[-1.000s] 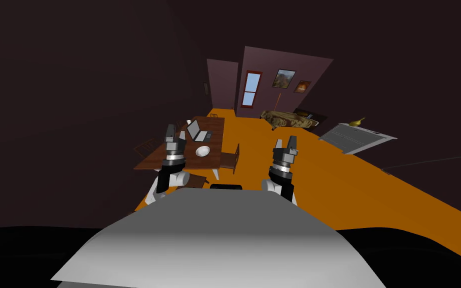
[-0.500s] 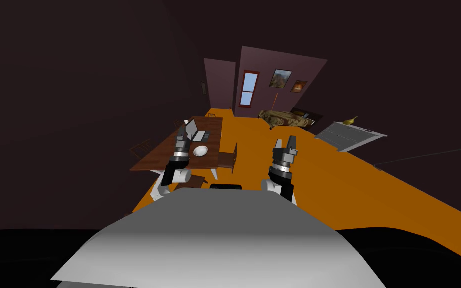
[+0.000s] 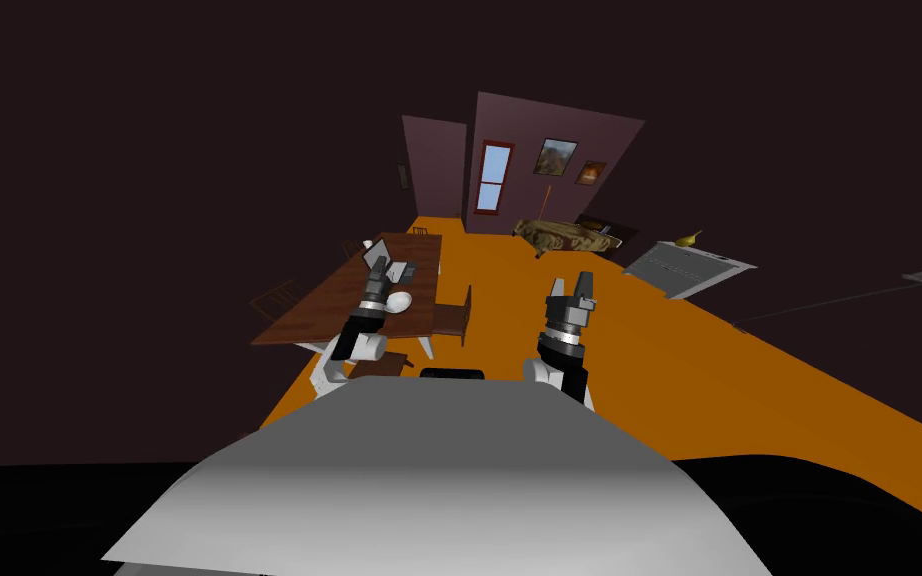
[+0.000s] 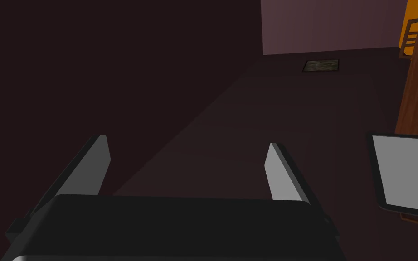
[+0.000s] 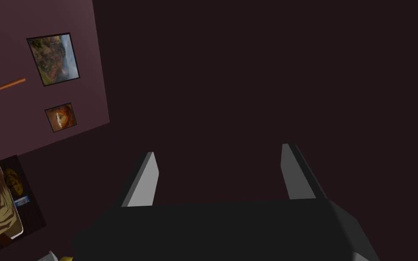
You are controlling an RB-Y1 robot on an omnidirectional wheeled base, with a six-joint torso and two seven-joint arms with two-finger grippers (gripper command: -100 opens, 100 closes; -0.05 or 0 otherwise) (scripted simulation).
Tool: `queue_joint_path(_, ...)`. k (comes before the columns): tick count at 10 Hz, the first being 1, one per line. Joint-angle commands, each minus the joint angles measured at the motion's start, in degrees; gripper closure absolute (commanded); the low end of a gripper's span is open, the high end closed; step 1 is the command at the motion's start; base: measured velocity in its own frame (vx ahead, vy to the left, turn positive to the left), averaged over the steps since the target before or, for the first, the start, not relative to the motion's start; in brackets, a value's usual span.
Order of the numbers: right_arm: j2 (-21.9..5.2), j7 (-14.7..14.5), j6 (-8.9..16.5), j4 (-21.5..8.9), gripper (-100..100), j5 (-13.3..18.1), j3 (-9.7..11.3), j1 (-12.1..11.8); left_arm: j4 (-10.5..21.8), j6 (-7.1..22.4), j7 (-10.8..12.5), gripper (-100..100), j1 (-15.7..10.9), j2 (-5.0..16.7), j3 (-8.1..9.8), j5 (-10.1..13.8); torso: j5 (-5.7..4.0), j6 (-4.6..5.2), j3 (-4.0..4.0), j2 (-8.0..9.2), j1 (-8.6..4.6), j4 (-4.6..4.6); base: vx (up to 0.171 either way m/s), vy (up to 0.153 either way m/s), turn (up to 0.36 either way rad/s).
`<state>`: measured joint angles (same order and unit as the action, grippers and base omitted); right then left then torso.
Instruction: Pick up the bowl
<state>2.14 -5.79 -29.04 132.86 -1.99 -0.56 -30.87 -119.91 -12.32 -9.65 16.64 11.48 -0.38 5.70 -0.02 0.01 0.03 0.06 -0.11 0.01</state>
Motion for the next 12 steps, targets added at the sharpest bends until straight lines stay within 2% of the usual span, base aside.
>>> queue_joint_path(1, 0.0, 0.0, 0.0, 0.0, 0, 0.0, 0.0, 0.0, 0.2, 2.9, -0.4, -100, -0.9, 0.1, -0.45, -0.1, 0.00, 0.00, 0.00, 0.00, 0.00, 0.00, -0.015, -0.026, -0.034)
queue_joint_path(4, 0.0, 0.0, 0.0, 0.0, 0, 0.0, 0.0, 0.0, 3.0, 7.5, -1.1, -100, -3.7, 1.5, -1.72, 0.2, 0.00, -0.02, -0.01, -0.02, 0.01, 0.00, -0.013, -0.031, -0.059)
queue_joint_path(5, 0.0, 0.0, 0.0, 0.0, 0, 0.0, 0.0, 0.0, 3.0, 9.0, -1.1, -100, -3.7, 1.5, -1.72, 0.2, -0.01, 0.00, -0.01, -0.02, -0.03, 0.00, -0.013, -0.029, -0.030)
queue_joint_path(6, 0.0, 0.0, 0.0, 0.0, 0, 0.0, 0.0, 0.0, 4.5, 10.6, -1.4, -100, -5.2, 2.1, -2.31, 0.3, -0.01, -0.02, -0.01, -0.03, 0.00, 0.00, -0.010, -0.031, -0.062)
queue_joint_path(7, 0.0, 0.0, 0.0, 0.0, 0, 0.0, 0.0, 0.0, 4.5, 12.1, -1.4, -100, -5.2, 2.1, -2.31, 0.3, 0.00, -0.01, -0.02, -0.03, -0.01, -0.01, -0.008, -0.024, -0.036)
queue_joint_path(8, 0.0, 0.0, 0.0, 0.0, 0, 0.0, 0.0, 0.0, 6.0, 13.8, -1.7, -100, -6.7, 2.8, -2.85, 0.4, 0.00, -0.03, -0.01, -0.03, 0.01, 0.00, -0.014, -0.025, -0.058)
queue_joint_path(9, 0.0, 0.0, 0.0, 0.0, 0, 0.0, 0.0, 0.0, 6.0, 15.4, -1.7, -100, -6.7, 2.8, -2.85, 0.4, 0.00, -0.01, -0.01, -0.02, 0.02, 0.00, -0.014, -0.020, -0.042)
queue_joint_path(10, 0.0, 0.0, 0.0, 0.0, 0, 0.0, 0.0, 0.0, 7.5, 16.9, -1.9, -100, -8.1, 3.4, -3.31, 0.6, 0.00, -0.03, 0.00, -0.01, 0.03, 0.00, -0.018, -0.022, -0.068)
queue_joint_path(11, 0.0, 0.0, 0.0, 0.0, 0, 0.0, 0.0, 0.0, 7.5, 18.7, -1.9, -100, -8.1, 3.4, -3.31, 0.6, 0.00, -0.01, 0.00, -0.01, 0.03, 0.00, -0.010, -0.018, -0.043)
queue_joint_path(12, 0.0, 0.0, 0.0, 0.0, 0, 0.0, 0.0, 0.0, 9.1, 20.1, -2.1, -100, -9.6, 4.0, -3.69, 0.8, 0.01, -0.03, -0.01, -0.02, 0.04, 0.00, -0.011, -0.018, -0.061)
